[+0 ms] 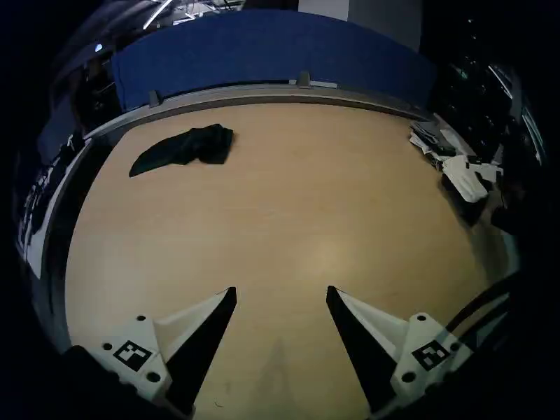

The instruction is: Fold towel

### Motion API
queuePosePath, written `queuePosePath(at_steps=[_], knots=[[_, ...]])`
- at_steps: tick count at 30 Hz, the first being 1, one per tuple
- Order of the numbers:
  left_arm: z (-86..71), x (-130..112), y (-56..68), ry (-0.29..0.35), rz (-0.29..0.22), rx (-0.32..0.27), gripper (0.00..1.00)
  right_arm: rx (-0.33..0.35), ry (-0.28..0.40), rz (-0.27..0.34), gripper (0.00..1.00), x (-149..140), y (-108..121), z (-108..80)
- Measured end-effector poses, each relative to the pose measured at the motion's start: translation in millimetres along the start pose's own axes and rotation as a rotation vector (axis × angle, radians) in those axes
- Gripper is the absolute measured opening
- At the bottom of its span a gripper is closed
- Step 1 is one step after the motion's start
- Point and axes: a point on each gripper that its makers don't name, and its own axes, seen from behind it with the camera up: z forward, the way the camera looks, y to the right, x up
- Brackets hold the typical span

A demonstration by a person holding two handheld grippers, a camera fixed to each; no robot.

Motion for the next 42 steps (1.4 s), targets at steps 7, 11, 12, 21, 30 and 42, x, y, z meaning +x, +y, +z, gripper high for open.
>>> queuePosePath(at_steps=[7,11,12,21,30,42], knots=[[-0.8,0.5,4.0,0.004,0.007,-0.01,0.95,-0.017,-0.014,0.001,1.0,-25.2,-2.6,-23.9],[-2.5,-0.6,5.7,0.003,0.013,-0.012,0.95,-0.03,-0.023,0.022,1.0,-40.5,-0.1,-32.3],[-3.0,-1.0,6.0,0.002,0.013,-0.013,0.95,-0.033,-0.025,0.027,1.0,-44.1,0.5,-33.7],[-8.0,-4.9,4.8,0.0,0.021,-0.01,0.95,-0.045,-0.077,0.033,1.0,-80.7,5.6,-31.4],[-11.5,-6.3,2.9,0.005,0.017,-0.004,0.96,-0.037,-0.072,0.043,1.0,-80.7,4.5,-30.5],[-13.3,-0.8,5.6,0.026,0.01,-0.007,0.95,-0.046,0.023,0.057,1.0,-46.9,3.3,-60.8]])
